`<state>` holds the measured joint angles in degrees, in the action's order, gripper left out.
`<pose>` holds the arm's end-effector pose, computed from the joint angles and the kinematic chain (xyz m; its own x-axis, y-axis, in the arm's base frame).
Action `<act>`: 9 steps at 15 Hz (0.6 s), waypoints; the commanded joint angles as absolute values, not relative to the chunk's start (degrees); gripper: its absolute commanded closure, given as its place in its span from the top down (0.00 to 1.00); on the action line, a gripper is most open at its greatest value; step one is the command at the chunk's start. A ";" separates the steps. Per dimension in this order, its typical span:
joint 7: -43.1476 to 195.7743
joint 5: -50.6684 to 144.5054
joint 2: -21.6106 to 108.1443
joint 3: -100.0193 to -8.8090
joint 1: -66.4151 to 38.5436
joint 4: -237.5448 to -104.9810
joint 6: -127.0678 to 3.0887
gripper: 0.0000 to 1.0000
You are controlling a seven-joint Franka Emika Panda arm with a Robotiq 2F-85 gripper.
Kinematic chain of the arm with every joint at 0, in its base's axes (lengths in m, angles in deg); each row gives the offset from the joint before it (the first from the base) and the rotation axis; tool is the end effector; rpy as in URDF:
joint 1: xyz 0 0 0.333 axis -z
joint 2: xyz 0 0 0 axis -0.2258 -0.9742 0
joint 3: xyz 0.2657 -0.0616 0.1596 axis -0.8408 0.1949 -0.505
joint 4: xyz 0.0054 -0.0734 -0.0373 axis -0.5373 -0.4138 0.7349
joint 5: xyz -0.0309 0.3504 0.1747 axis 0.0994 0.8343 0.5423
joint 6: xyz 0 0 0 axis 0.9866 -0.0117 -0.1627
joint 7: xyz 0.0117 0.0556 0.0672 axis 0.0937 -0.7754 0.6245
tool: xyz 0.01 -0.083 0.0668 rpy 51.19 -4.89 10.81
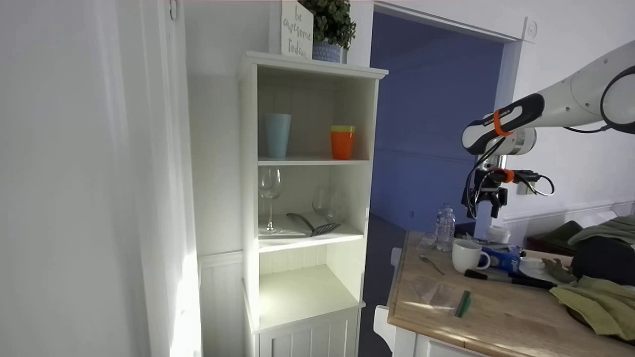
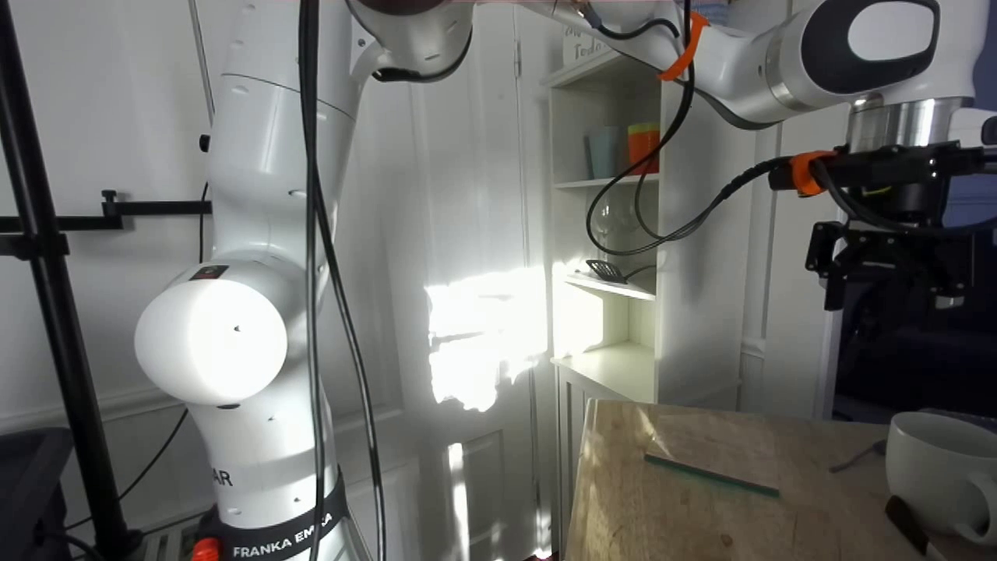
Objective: Pick up the white mug and put it on the clear ziploc bag
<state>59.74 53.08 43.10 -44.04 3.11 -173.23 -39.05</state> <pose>0.5654 -0.3115 0.4506 0.9451 -0.3264 0.0161 -0.3267 -0.9449 0.0216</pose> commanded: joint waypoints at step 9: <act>56.88 56.25 35.66 -45.39 7.11 -170.63 -48.21 1.00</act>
<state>58.93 53.96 39.57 -44.29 4.58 -172.90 -44.25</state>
